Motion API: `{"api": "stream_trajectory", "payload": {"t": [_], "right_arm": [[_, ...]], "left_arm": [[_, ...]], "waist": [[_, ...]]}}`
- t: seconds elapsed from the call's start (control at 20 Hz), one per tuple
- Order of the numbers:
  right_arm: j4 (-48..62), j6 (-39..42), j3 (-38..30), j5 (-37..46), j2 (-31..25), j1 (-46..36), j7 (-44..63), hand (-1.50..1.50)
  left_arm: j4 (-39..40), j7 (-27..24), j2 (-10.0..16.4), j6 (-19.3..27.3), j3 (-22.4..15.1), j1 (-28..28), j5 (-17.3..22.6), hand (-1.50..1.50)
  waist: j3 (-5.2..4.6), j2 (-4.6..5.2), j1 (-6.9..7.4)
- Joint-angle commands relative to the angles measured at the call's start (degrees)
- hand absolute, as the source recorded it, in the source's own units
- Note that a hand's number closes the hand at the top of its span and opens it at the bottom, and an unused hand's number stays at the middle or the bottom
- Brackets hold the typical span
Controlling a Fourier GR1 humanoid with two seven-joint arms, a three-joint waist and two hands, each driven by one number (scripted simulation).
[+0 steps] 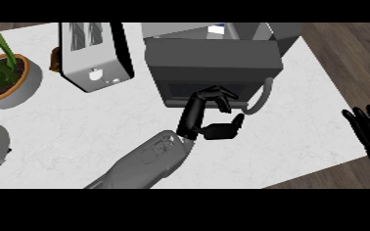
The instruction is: Pick up the milk, place it into the microwave and close the microwave
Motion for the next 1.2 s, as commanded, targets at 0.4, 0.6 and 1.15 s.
{"api": "stream_trajectory", "payload": {"t": [0.4,0.6,1.15], "right_arm": [[-3.33,-5.50,-9.67,8.94,-9.89,-9.12,-0.62,1.50],[-3.02,-6.70,-10.03,10.29,-10.19,-10.14,-0.46,1.50],[-1.16,-7.30,-10.37,11.17,-12.49,-15.37,0.84,1.50]], "left_arm": [[3.34,0.53,-0.08,7.34,4.58,-7.51,9.80,-1.50],[4.02,-0.97,-0.08,7.76,5.62,-7.78,12.55,-1.50],[5.18,-4.13,-0.08,8.31,4.07,-9.06,17.14,-1.50]], "waist": [[-0.07,1.32,-3.07],[0.04,1.85,-2.85],[0.12,2.97,-2.52]]}}
